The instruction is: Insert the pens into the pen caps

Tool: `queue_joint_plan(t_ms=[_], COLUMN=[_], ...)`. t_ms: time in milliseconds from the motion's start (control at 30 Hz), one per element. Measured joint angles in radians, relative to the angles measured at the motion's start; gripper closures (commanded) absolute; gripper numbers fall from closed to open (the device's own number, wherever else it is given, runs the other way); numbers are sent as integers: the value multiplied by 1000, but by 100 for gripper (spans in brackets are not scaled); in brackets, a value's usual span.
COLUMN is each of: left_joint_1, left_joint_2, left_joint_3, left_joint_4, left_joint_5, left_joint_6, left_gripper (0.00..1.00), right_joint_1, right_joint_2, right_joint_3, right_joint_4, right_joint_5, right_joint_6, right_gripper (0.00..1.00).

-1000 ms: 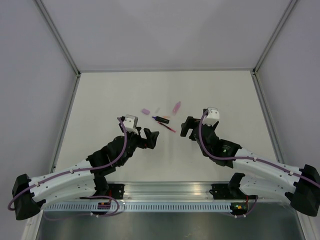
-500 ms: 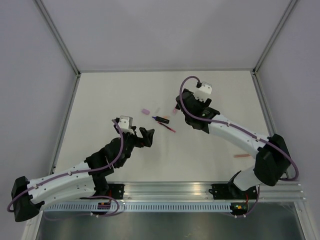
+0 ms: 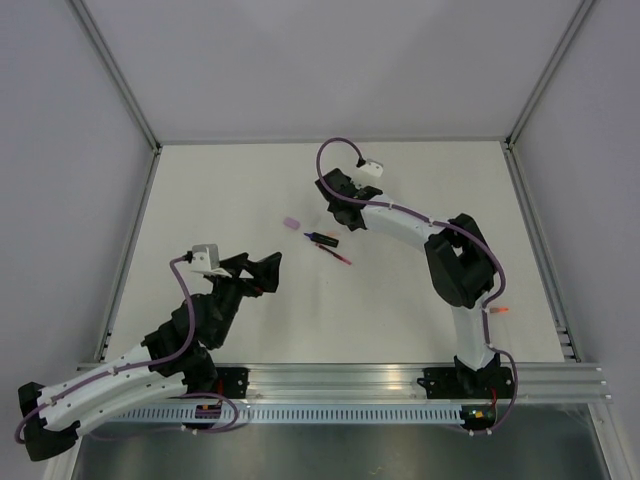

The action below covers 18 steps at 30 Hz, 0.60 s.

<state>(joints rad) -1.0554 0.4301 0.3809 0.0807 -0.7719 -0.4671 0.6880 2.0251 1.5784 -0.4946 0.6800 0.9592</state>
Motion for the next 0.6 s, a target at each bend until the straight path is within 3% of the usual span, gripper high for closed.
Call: queue_joint_plan(t_ms=[600], left_joint_1=[0], left_joint_2=[-16], left_joint_3=[-12], left_joint_4=[3], left_joint_5=[-39], left_joint_6=[-15], left_gripper=[0], right_joint_1=[-64], right_joint_2=[183], right_joint_3=[45], right_joint_4=[42], right_joint_5=[-95], right_joint_6=[4], right_gripper=[41])
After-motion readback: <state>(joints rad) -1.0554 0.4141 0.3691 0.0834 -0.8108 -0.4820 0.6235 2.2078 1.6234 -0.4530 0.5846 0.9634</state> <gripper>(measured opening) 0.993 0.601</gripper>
